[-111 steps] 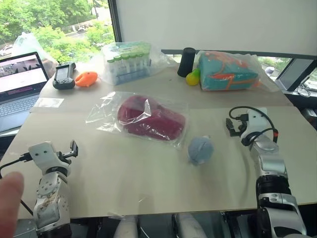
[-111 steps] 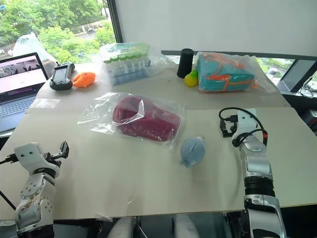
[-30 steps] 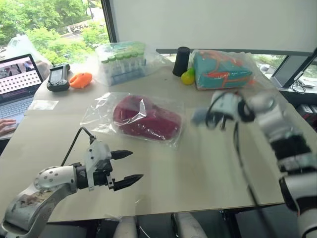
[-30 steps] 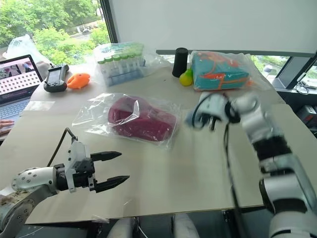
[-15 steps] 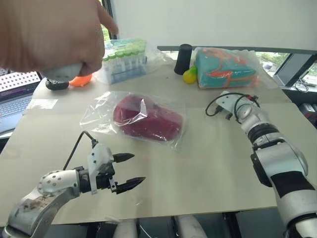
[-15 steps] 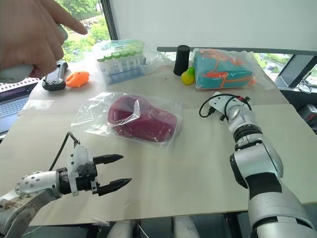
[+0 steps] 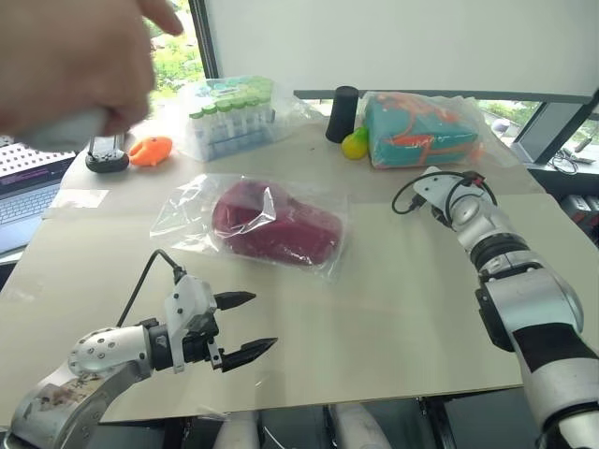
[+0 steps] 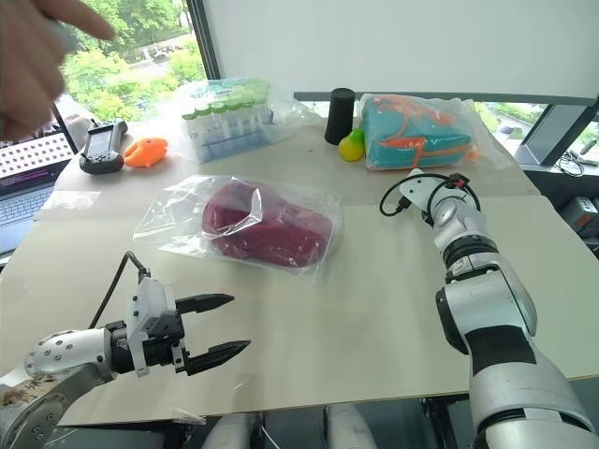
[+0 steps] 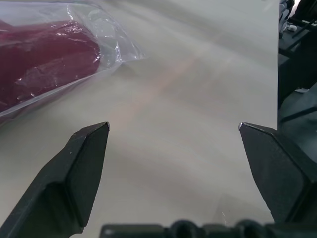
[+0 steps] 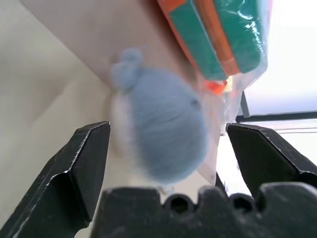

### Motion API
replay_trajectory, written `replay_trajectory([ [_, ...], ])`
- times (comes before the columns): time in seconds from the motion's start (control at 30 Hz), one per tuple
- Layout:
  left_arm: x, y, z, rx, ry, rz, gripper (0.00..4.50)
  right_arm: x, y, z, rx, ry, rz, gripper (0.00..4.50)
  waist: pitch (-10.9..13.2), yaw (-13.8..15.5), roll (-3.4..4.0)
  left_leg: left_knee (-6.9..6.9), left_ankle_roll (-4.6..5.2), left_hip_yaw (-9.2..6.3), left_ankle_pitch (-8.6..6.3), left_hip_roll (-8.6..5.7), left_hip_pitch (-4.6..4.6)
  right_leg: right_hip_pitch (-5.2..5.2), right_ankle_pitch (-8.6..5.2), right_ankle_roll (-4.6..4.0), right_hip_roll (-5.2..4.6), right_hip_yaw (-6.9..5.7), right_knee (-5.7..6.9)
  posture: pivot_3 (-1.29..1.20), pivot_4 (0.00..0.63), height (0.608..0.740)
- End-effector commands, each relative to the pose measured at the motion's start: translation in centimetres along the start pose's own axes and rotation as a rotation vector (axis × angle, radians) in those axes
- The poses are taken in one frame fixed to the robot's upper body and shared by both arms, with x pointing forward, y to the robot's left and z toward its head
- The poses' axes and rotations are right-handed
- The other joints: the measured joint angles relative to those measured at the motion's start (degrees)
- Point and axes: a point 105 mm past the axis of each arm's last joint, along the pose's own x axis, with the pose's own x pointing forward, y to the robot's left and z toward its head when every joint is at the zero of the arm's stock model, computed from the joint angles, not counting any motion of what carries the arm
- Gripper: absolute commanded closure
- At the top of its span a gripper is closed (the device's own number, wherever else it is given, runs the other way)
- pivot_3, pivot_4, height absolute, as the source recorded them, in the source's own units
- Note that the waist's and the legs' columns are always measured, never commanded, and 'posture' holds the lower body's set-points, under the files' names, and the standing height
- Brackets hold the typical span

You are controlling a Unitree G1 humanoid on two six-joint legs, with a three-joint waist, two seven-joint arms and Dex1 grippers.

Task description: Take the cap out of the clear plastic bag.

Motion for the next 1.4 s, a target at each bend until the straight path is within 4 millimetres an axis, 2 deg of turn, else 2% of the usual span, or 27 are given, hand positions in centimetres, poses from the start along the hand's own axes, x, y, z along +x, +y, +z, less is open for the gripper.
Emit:
replay_trajectory([
  [0.03,-0.2,-0.1,0.7,0.030,-0.016,-0.010,0.00,-0.4,-3.9,3.5,0.035,-0.122,-0.081,0.05,0.0,0.0,0.00,0.00,0.00,0.00,0.00,0.00,0.00,0.00,0.00,0.00,0.00,0.00,0.00,0.00,0.150,0.740],
  [0.13,-0.2,0.1,0.7,0.034,-0.016,-0.006,0.00,-0.9,-4.4,5.9,0.222,-0.226,0.022,0.05,0.0,-0.2,0.01,0.00,0.00,0.00,0.00,0.01,0.00,-0.01,0.00,0.00,0.00,0.01,0.00,0.00,0.150,0.740],
  [0.23,-0.1,0.2,0.6,0.044,-0.017,0.011,0.00,-1.7,-3.7,6.4,0.445,-0.315,0.185,0.05,0.0,-0.1,0.01,0.00,0.00,-0.02,0.00,0.03,-0.01,0.01,0.00,0.00,0.02,-0.02,0.00,0.00,0.150,0.740],
  [0.27,-0.2,0.2,0.6,0.045,-0.016,0.014,0.00,-2.4,-3.2,6.6,0.498,-0.356,0.252,0.05,0.0,0.1,0.01,0.00,0.00,-0.02,0.00,0.04,0.00,0.02,0.00,0.01,0.02,-0.02,0.00,0.00,0.150,0.740],
  [0.33,-0.2,0.2,0.4,0.041,-0.015,0.018,0.00,-5.1,-2.2,6.7,0.569,-0.470,0.395,0.05,0.0,0.7,-0.04,-0.01,0.00,-0.11,-0.01,0.06,0.01,0.10,-0.01,0.02,0.02,-0.14,-0.05,0.00,0.150,0.740],
  [0.4,-0.1,0.0,0.3,0.033,-0.017,0.019,0.00,-8.3,-0.9,6.2,0.499,-0.548,0.491,0.05,0.0,1.9,-0.03,-0.01,0.01,-0.28,-0.02,0.07,-0.10,0.14,-0.04,0.06,0.01,-0.31,-0.11,0.00,0.150,0.740],
  [0.47,0.0,-0.1,0.3,0.027,-0.020,0.018,0.00,-10.6,0.5,5.4,0.406,-0.562,0.544,0.05,0.0,2.2,0.14,0.02,0.08,-0.33,-0.09,0.04,-0.35,-0.03,-0.09,0.13,-0.02,-0.34,-0.14,0.00,0.150,0.740],
  [0.57,0.2,-0.1,0.4,0.024,-0.024,0.012,0.00,-12.7,2.1,5.0,0.284,-0.571,0.605,0.05,0.0,1.7,0.27,0.06,0.08,-0.20,-0.10,-0.03,-0.48,-0.20,-0.09,0.14,-0.10,-0.19,-0.09,0.00,0.150,0.740],
  [0.67,0.2,0.1,0.5,0.028,-0.025,0.007,0.00,-14.0,3.3,5.3,0.139,-0.599,0.650,0.05,0.0,1.1,0.26,0.12,0.07,-0.13,-0.08,0.10,-0.13,0.01,-0.22,0.29,0.07,-0.17,-0.07,0.00,0.150,0.740],
  [0.77,0.3,0.2,0.5,0.033,-0.021,0.002,0.00,-14.5,4.4,5.7,-0.069,-0.654,0.642,0.05,0.0,1.0,0.23,0.19,0.04,-0.15,-0.05,0.17,0.21,0.26,-0.27,0.33,0.19,-0.17,-0.01,0.00,0.150,0.740],
  [0.9,0.4,0.4,0.5,0.036,-0.021,-0.001,0.00,-15.1,6.3,7.3,-0.262,-0.780,0.634,0.05,0.0,1.0,0.22,0.25,0.00,-0.12,0.00,0.17,0.22,0.23,-0.40,-0.06,0.19,-0.13,0.01,0.00,0.150,0.740],
  [0.97,0.5,0.5,0.6,0.038,-0.022,-0.003,0.00,-14.8,7.2,7.9,-0.358,-0.822,0.609,0.05,0.0,0.9,0.22,0.26,0.00,-0.12,0.00,0.18,0.15,0.21,-0.24,0.30,0.20,-0.14,0.00,0.00,0.150,0.740],
  [1.03,0.5,0.5,0.6,0.041,-0.024,-0.004,0.00,-14.0,7.7,8.1,-0.446,-0.834,0.573,0.05,0.0,1.0,0.21,0.26,0.00,-0.11,-0.01,0.17,0.03,0.11,-0.25,0.31,0.20,-0.12,0.00,0.00,0.150,0.740],
  [1.1,0.5,0.6,0.7,0.044,-0.027,0.003,0.00,-13.0,7.8,8.7,-0.475,-0.855,0.514,0.05,0.0,1.0,0.21,0.26,0.00,-0.13,-0.01,0.15,-0.04,0.07,-0.19,0.21,0.19,-0.11,0.00,0.00,0.150,0.740],
  [1.27,0.4,0.7,0.8,0.049,-0.028,0.021,0.00,-12.4,7.7,9.2,-0.469,-0.888,0.501,0.05,0.0,1.6,0.20,0.27,0.00,-0.15,-0.01,0.14,-0.04,0.10,-0.08,0.02,0.19,-0.11,0.00,0.00,0.150,0.740],
  [1.4,0.6,2.3,0.0,0.237,0.039,0.100,0.00,-11.9,8.1,8.1,-0.386,-0.819,0.572,0.05,0.0,1.8,0.20,0.27,0.00,-0.16,-0.01,0.13,-0.04,0.12,-0.07,0.00,0.18,-0.11,-0.01,0.00,0.150,0.740],
])
